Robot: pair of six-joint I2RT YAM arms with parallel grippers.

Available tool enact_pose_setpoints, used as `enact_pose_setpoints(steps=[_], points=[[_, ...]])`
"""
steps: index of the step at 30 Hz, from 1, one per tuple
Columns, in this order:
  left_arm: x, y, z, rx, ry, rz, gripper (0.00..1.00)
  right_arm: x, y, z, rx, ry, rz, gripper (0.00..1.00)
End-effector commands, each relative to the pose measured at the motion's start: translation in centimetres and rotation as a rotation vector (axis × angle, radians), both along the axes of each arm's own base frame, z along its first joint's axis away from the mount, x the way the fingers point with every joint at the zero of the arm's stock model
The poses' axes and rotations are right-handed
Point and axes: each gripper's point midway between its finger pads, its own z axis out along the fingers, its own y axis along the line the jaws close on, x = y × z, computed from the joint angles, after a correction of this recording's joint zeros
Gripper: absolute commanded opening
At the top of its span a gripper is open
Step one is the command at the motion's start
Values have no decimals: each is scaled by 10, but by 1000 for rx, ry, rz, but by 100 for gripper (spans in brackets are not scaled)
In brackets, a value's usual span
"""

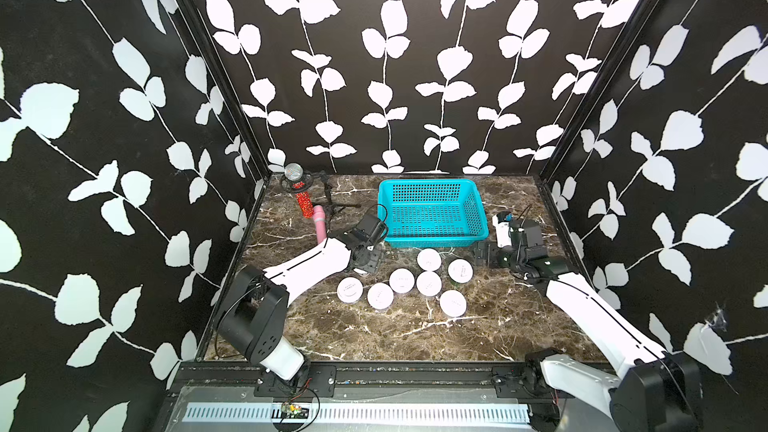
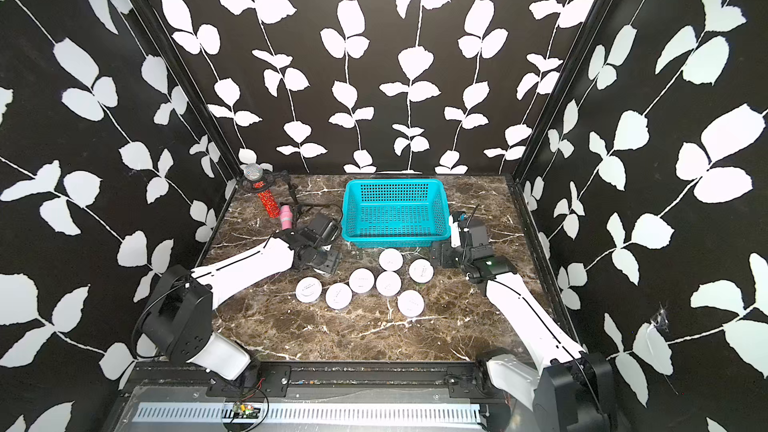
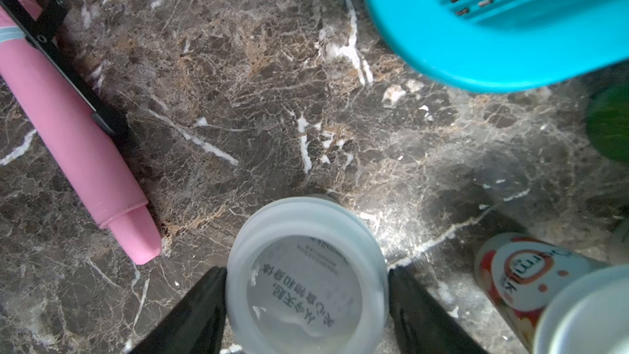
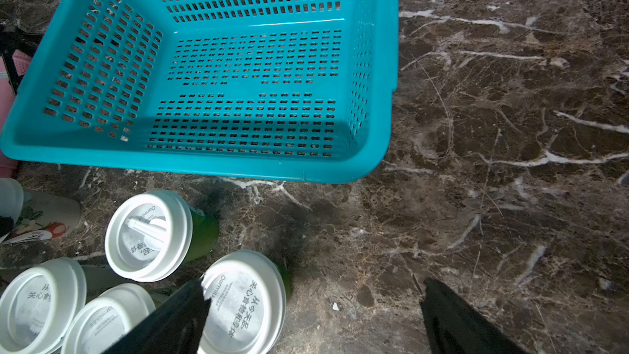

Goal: Put the yogurt in the basket
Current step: Pick up the yogurt from the center of the board.

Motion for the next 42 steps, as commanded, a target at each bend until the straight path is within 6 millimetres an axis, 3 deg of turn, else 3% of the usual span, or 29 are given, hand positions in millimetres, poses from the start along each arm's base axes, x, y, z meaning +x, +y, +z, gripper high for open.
enact_pose_setpoints(steps=[1, 7, 19, 36, 42], points=[[-6, 5, 0, 7, 0, 11, 72, 2, 4, 2, 7, -17, 8, 99], [-9, 4, -6, 0, 22, 12, 68, 2, 4, 3, 7, -18, 10, 99], [-10, 3, -1, -10, 17, 3, 56, 3, 5, 3, 6, -19, 10, 99], [-2, 12, 33, -12, -93, 26, 54, 2, 5, 5, 5, -23, 10, 99], [7, 21, 59, 15, -184, 59, 54, 2, 5, 5, 5, -21, 10, 99]])
